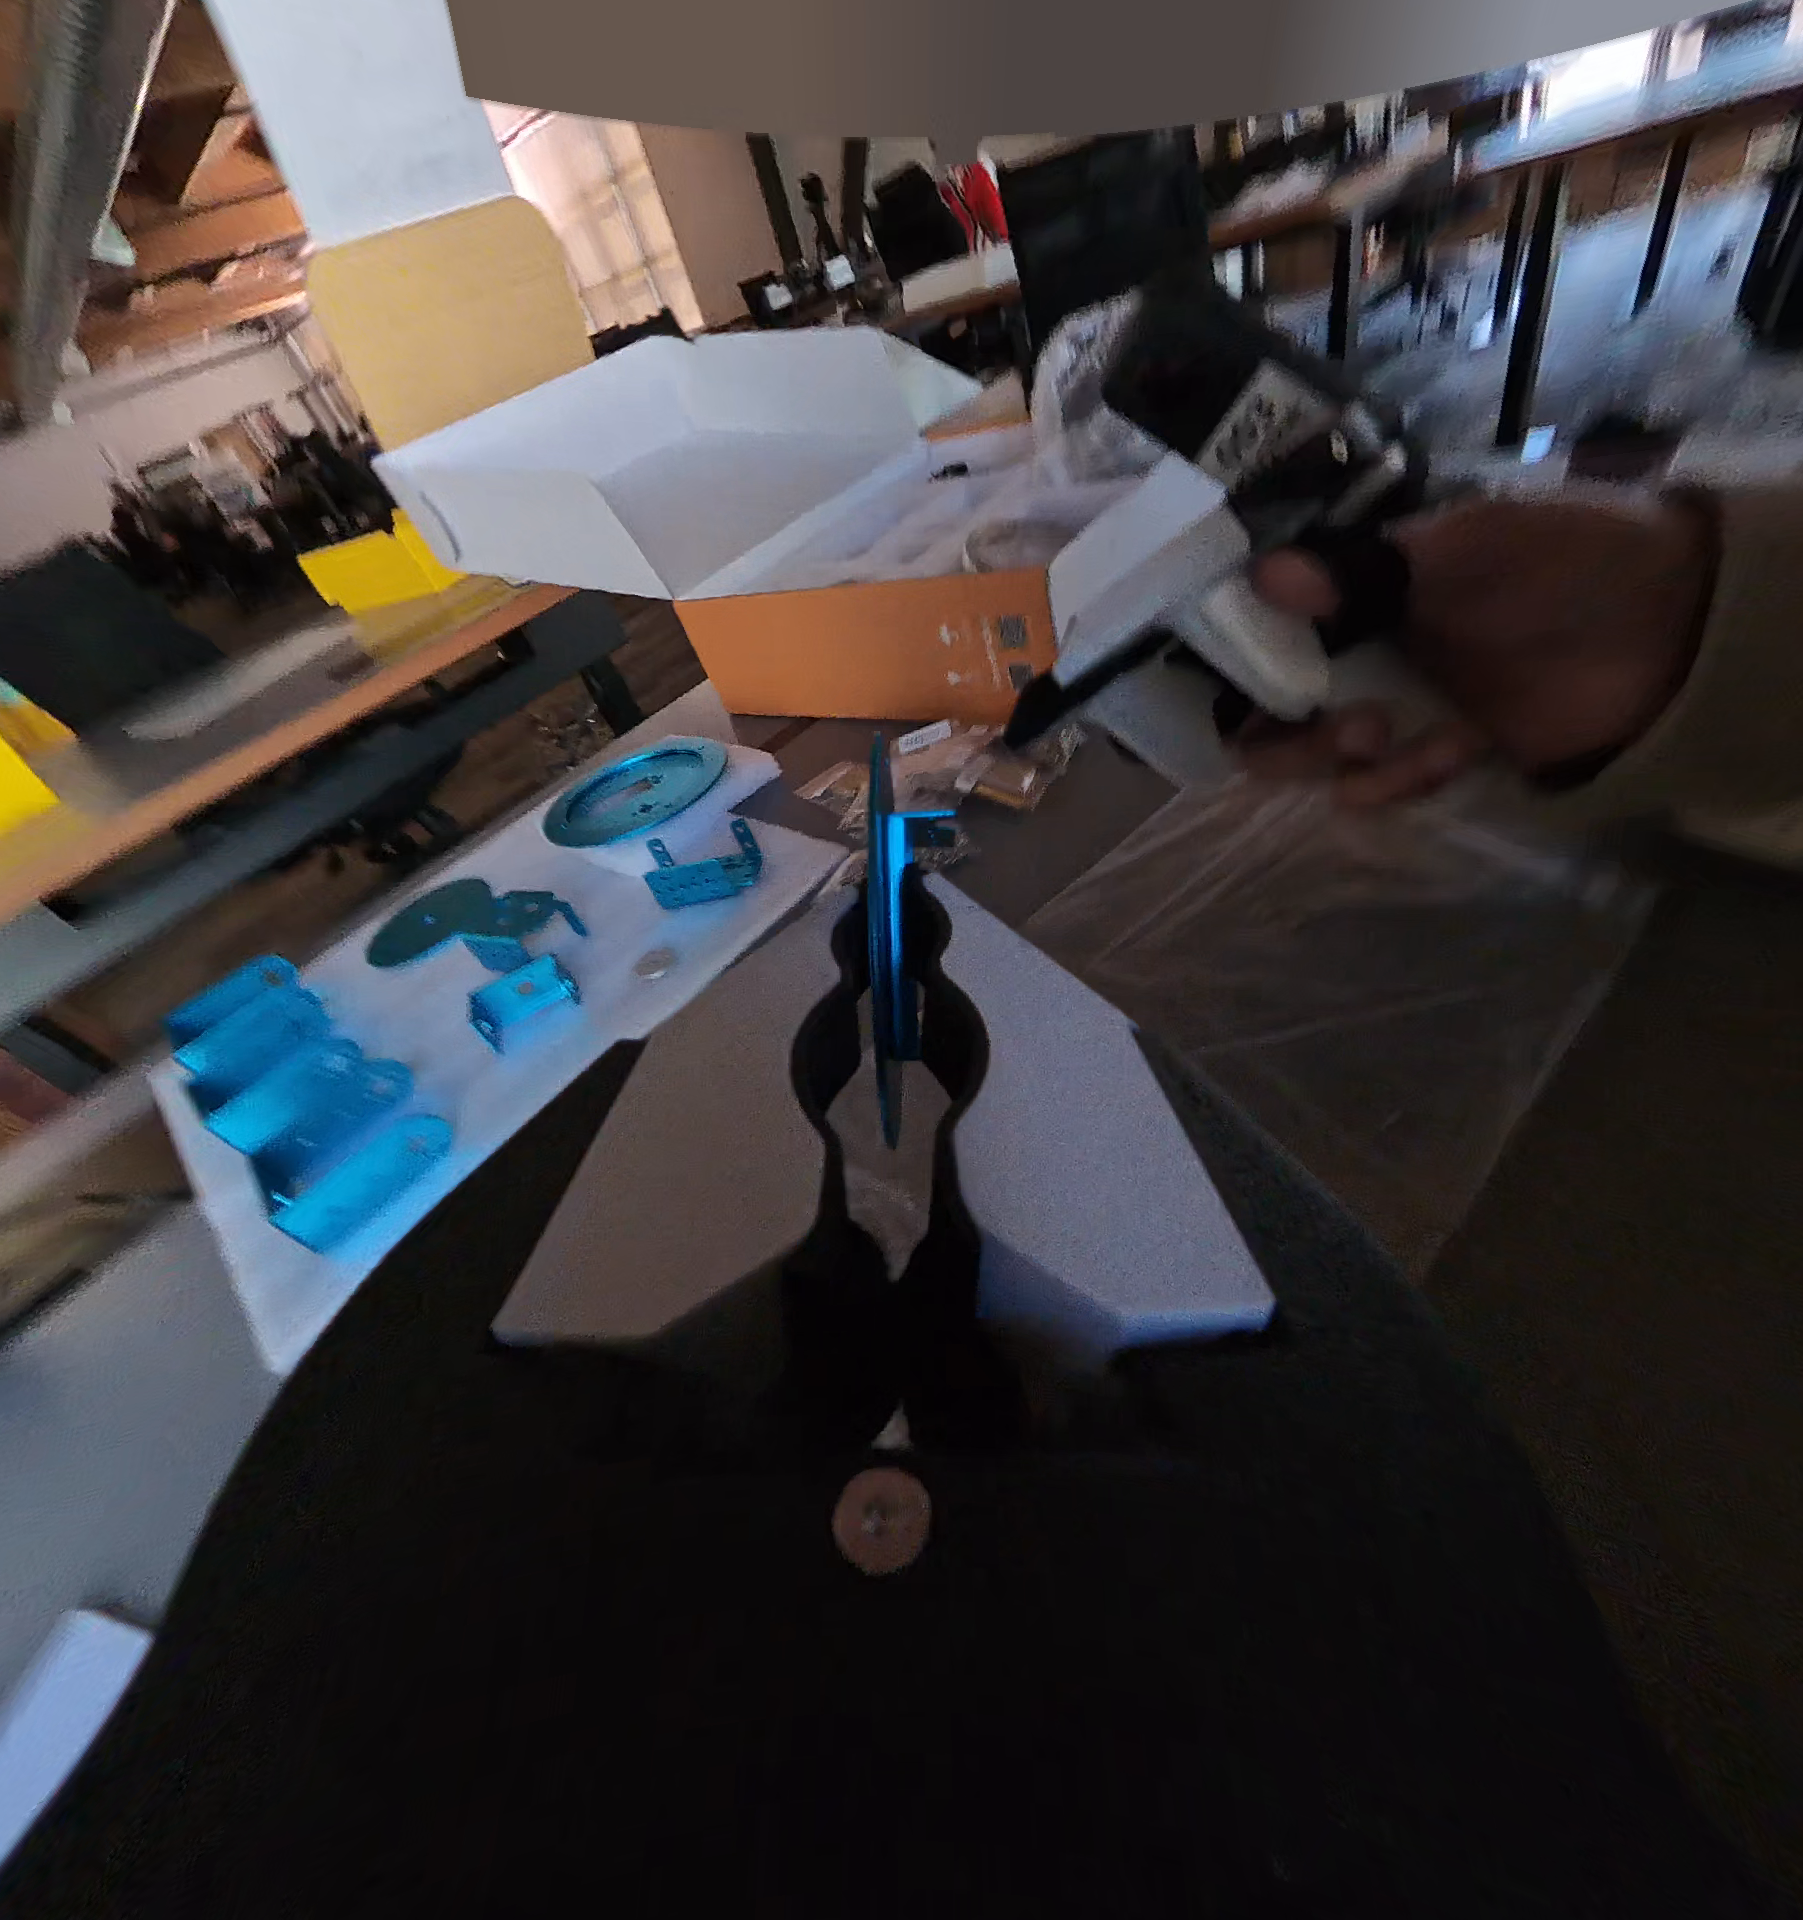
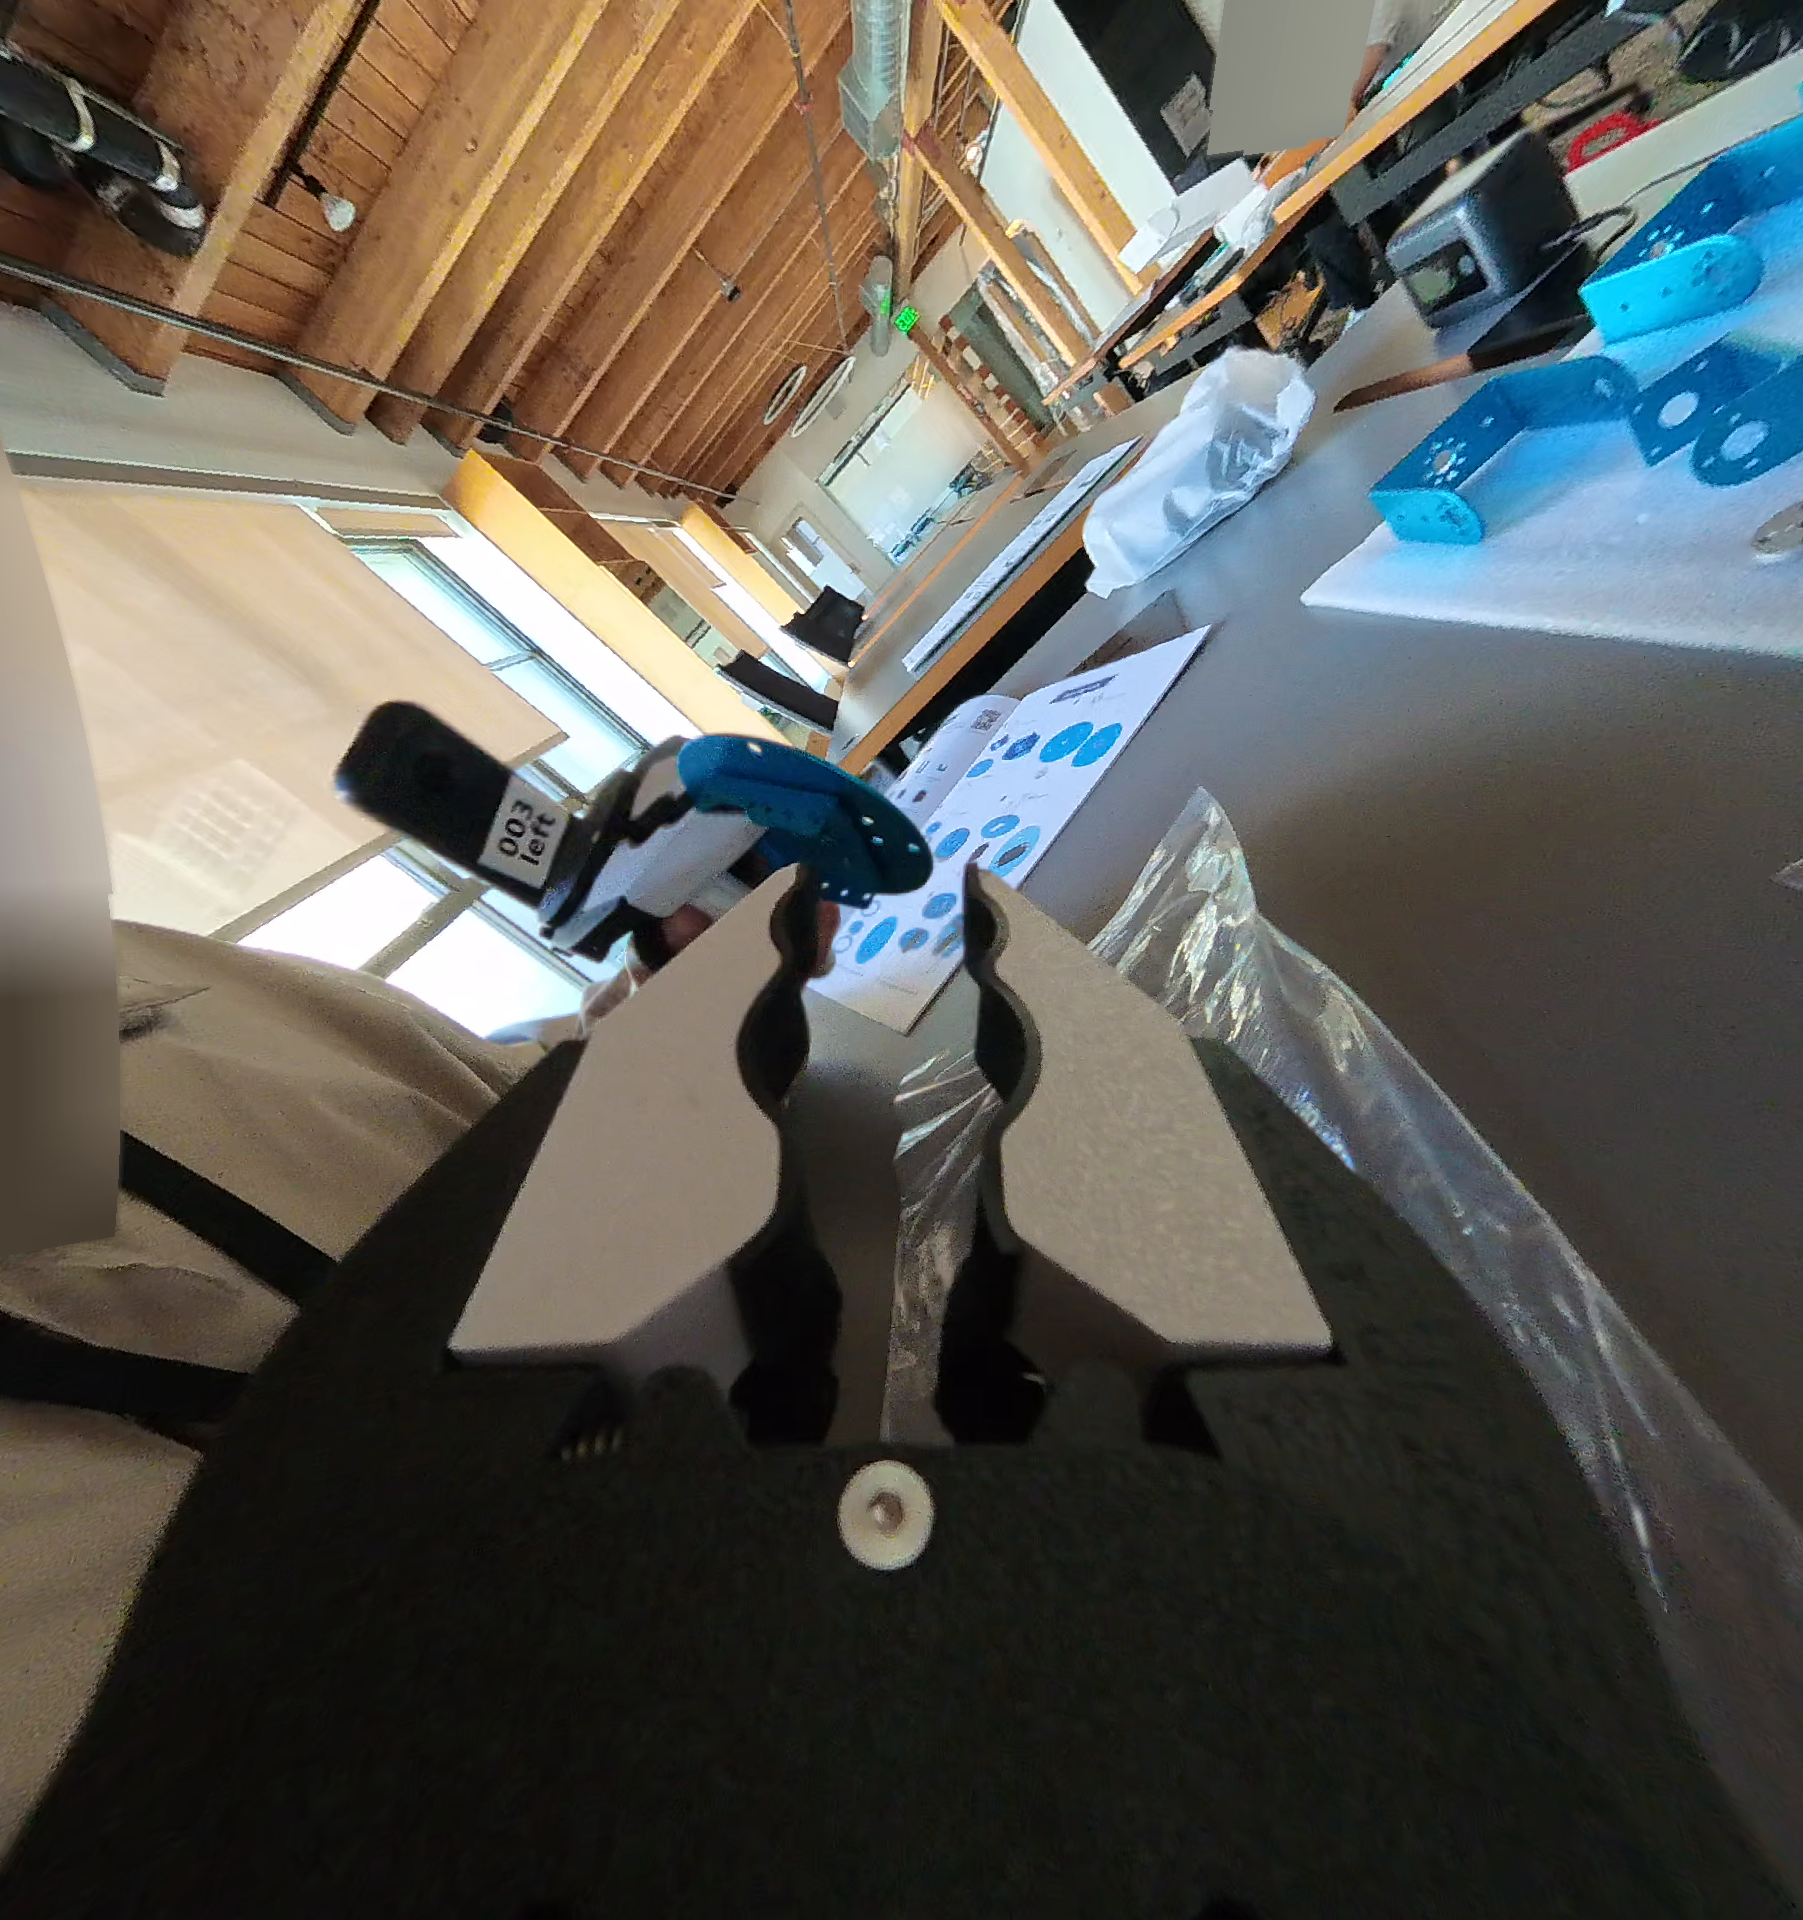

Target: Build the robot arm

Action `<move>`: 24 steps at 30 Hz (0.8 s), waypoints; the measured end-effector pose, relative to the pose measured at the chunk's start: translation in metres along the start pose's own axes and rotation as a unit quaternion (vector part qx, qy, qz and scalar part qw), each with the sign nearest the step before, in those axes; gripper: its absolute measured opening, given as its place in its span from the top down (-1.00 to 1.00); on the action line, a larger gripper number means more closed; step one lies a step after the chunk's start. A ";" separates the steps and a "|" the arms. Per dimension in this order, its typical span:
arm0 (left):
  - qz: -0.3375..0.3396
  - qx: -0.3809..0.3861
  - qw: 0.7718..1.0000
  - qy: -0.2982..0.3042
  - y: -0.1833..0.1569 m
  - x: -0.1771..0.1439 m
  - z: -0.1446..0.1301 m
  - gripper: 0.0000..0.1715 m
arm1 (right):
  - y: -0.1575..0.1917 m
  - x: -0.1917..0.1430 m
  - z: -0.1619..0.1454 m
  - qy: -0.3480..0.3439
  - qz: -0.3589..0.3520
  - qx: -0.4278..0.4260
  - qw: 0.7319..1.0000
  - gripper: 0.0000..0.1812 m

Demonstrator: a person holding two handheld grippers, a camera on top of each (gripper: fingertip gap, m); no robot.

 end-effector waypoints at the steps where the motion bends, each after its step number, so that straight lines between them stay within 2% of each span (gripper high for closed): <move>1: -0.014 0.045 0.999 0.012 -0.001 0.002 -0.002 0.97 | 0.000 -0.001 0.001 -0.002 -0.001 -0.004 1.000 0.72; 4: -0.048 0.155 0.986 0.037 -0.005 0.008 -0.012 0.97 | 0.001 0.000 0.000 0.002 -0.003 -0.011 1.000 0.72; 7: -0.069 0.228 0.970 0.049 -0.010 0.012 -0.022 0.96 | -0.002 0.001 -0.004 0.014 -0.012 -0.024 1.000 0.73; 16: -0.079 0.324 0.942 0.045 -0.016 0.013 -0.035 0.97 | 0.001 0.003 -0.009 0.052 -0.011 -0.099 0.994 0.73; 21: -0.077 0.406 0.909 0.051 -0.017 0.012 -0.038 0.97 | 0.002 -0.007 0.006 0.067 -0.027 -0.170 0.983 0.73; 24: -0.080 0.447 0.889 0.062 -0.016 0.010 -0.038 0.97 | 0.000 -0.015 0.013 0.115 -0.053 -0.233 0.964 0.67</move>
Point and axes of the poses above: each gripper's, where its closed fingertips meet, x out along the fingers, z out of its top, y = z × x across the jaws, the point moved 4 cm from there along -x, back along the fingers, and after that the axes turned 15 degrees about -y, right-handed, at the moved point
